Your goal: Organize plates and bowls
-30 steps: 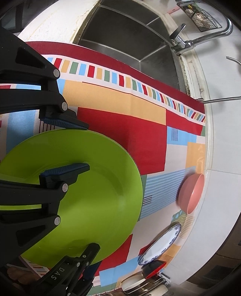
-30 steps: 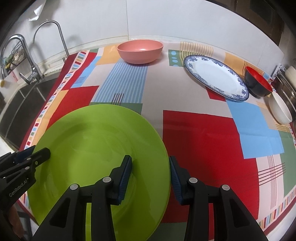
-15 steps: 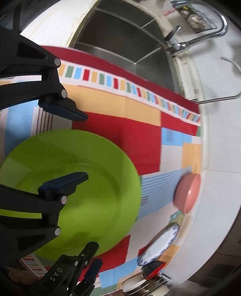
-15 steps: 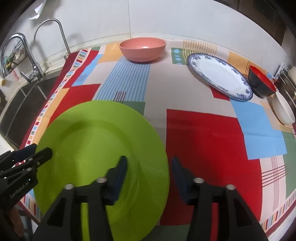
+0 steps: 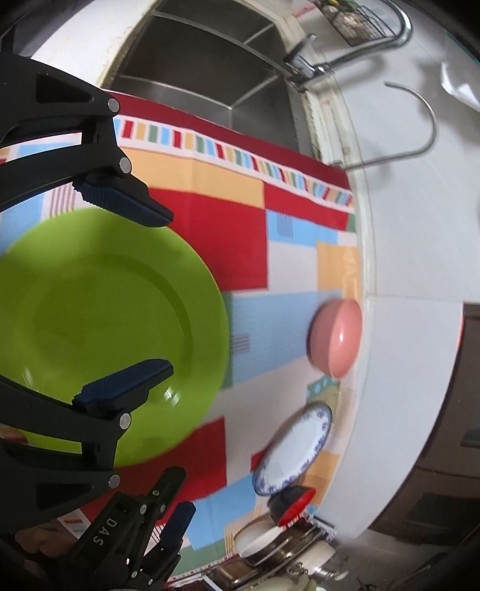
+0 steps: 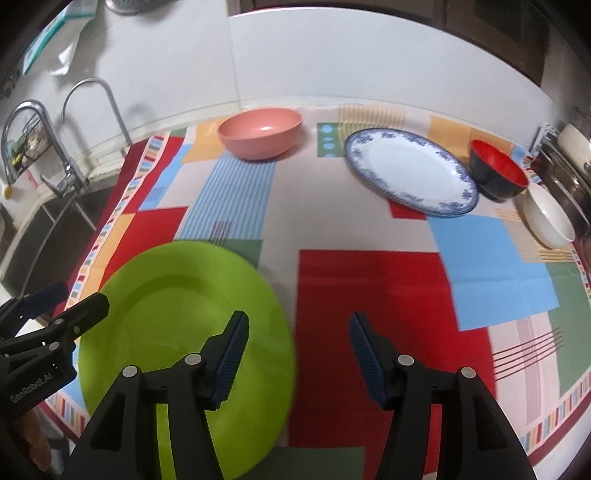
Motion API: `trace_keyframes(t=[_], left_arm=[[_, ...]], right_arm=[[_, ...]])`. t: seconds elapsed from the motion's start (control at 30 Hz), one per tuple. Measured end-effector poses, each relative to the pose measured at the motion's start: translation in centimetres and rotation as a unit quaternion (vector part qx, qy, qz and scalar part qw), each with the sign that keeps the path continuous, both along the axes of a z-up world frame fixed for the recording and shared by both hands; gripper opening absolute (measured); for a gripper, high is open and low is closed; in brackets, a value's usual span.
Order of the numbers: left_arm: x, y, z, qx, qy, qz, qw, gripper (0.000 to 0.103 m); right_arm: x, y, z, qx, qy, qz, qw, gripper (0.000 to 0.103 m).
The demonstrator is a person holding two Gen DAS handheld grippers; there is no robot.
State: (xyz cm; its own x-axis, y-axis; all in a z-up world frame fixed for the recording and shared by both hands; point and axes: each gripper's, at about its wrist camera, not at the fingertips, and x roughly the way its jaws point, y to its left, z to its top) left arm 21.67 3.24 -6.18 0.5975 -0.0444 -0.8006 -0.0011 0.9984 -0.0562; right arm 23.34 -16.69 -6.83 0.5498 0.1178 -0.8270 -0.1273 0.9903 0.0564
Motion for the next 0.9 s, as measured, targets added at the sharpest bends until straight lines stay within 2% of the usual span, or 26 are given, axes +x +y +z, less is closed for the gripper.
trace_keyframes(t=[0.37,0.9], left_arm=[[2.4,-5.2,3.4,0.005,-0.050,-0.041,0.9979,0.074],[7.4,-11.9,5.8,0.009,-0.078,-0.084,0.9934,0.074]], right_arm=[[1.1,-5.2,2.9,0.000,-0.044,-0.049,0.998,0.058],[4.0,-12.6,5.2,-0.007,-0.098,-0.108,0.989,0.058]])
